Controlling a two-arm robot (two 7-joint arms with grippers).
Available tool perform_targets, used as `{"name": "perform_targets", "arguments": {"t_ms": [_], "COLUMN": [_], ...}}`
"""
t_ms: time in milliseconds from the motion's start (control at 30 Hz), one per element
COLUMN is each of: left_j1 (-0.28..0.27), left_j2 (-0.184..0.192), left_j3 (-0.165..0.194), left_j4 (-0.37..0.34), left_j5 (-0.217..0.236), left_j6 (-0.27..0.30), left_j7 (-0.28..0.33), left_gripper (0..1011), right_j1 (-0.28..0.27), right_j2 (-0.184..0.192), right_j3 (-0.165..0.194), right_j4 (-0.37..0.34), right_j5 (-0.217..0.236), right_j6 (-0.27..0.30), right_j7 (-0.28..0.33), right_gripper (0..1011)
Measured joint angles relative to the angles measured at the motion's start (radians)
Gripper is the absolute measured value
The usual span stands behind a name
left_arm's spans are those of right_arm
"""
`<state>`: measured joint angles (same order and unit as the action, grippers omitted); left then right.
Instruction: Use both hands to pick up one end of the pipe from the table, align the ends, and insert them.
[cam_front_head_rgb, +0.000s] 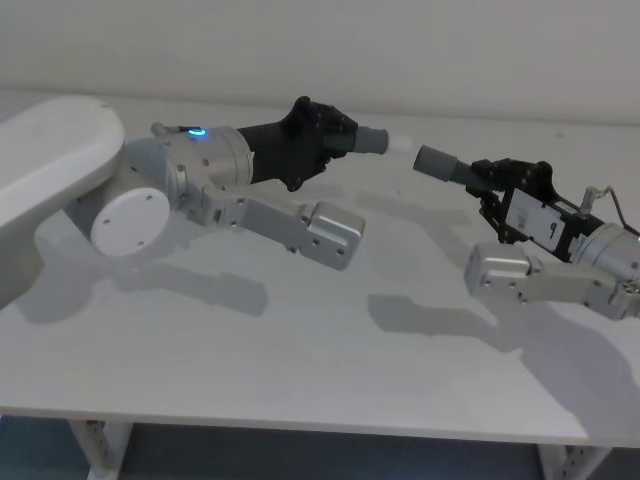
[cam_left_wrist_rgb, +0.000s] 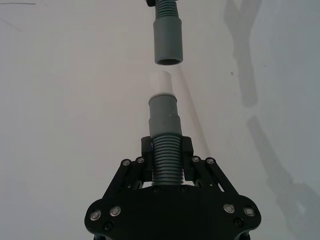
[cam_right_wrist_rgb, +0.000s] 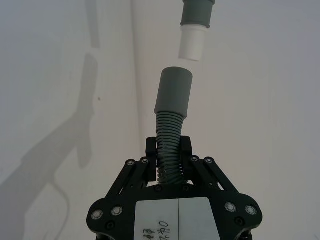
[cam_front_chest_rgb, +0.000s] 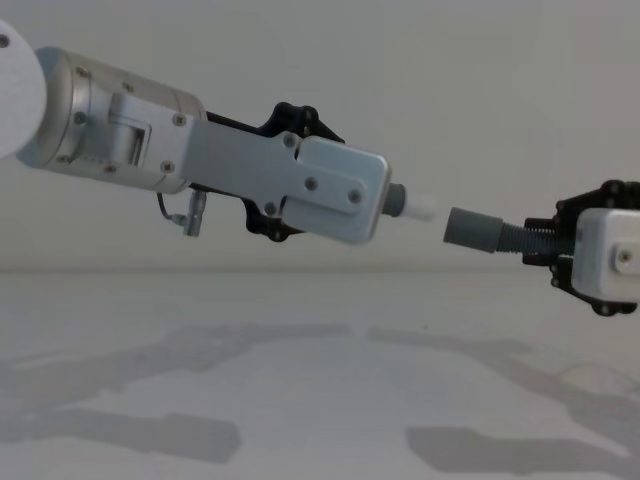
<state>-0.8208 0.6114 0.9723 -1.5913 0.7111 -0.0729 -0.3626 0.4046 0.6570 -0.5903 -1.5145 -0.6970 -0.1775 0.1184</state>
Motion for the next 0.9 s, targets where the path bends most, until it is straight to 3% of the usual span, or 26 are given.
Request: {"name": "perform_targets", "arguments": {"t_ms": [900], "left_j1": [0.000], "left_j2": [0.000], "left_j3": [0.001], "left_j4": [0.000], "left_j5": [0.001], "left_j6": [-0.001], "left_j7": [0.000], "left_gripper": [323], "right_j1": [-0.005], "right_j2": [-0.008], "right_j3": [0.019], "right_j4": [-0.051], "right_j5": [0.010], "right_j6": [0.003], "right_j7": [0.059], "right_gripper": [264]}}
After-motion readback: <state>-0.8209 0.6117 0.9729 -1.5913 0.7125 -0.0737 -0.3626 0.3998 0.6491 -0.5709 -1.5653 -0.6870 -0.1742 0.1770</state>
